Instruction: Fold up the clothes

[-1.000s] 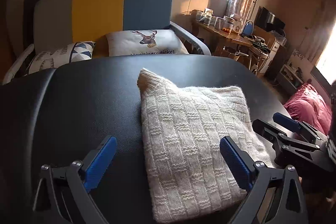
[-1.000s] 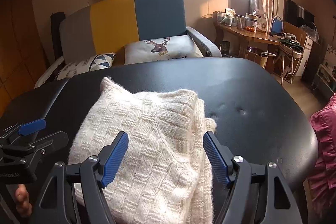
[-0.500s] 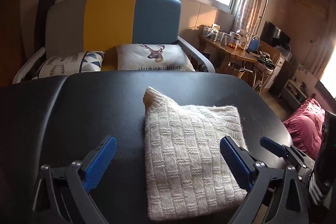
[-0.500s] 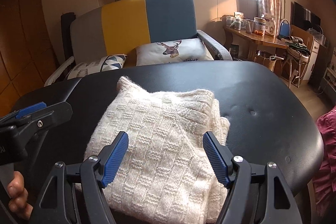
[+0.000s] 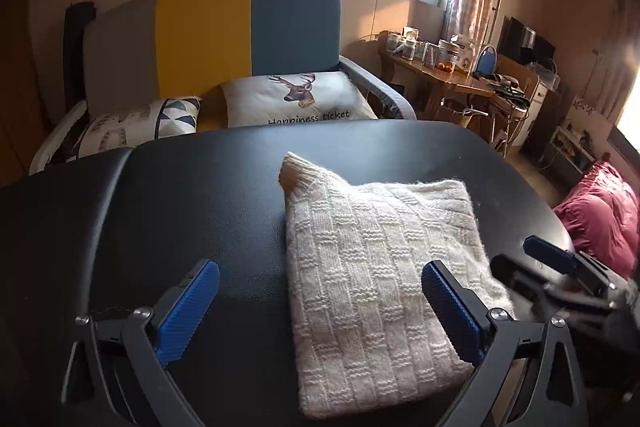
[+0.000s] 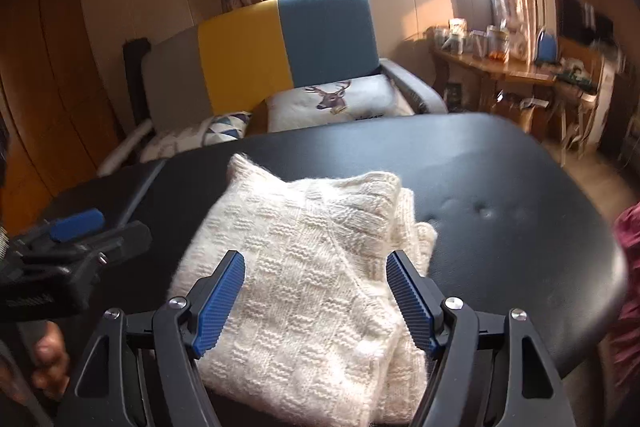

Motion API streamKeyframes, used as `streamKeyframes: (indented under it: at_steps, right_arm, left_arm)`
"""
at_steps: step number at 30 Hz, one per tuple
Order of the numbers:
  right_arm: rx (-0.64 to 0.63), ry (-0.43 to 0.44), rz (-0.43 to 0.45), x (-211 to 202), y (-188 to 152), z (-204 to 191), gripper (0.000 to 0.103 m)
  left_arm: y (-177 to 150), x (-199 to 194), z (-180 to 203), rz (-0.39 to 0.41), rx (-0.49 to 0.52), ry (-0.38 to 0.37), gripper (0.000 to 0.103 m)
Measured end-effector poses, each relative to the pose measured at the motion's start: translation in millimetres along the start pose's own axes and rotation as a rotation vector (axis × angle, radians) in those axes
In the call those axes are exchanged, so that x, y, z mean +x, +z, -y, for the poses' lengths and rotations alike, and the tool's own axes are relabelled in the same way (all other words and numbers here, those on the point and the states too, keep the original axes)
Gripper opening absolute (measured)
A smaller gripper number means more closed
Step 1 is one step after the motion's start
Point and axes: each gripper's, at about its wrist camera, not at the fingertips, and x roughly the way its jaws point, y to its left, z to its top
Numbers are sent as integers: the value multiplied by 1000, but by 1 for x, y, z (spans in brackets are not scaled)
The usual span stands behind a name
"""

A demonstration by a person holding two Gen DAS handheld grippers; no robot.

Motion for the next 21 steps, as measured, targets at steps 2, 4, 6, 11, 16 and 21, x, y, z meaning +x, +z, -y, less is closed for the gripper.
streamKeyframes:
  at_steps: [2,4,6,11,16,21]
  right_arm:
    - [22,-30,4,-4,10,20,75]
    - [4,-28,-4,-5,17,26,75]
    - [-39,-47,-5,-6,21,23,75]
    - [66,-122,40,-12,7,36,76]
    - [307,168,-230,19,-16,93,72]
    - [418,285,-257,36,-19,136,73]
  left_arm:
    - [1,9,-8,-27,-8,-17,102]
    - [3,15,-14,-36,-23,-21,102]
    - [7,16,-17,-26,-27,-8,102]
    - [15,14,-15,-1,60,25,103]
    - [12,49,-44,-140,17,-250,103]
    - [7,99,-59,-307,-20,-394,103]
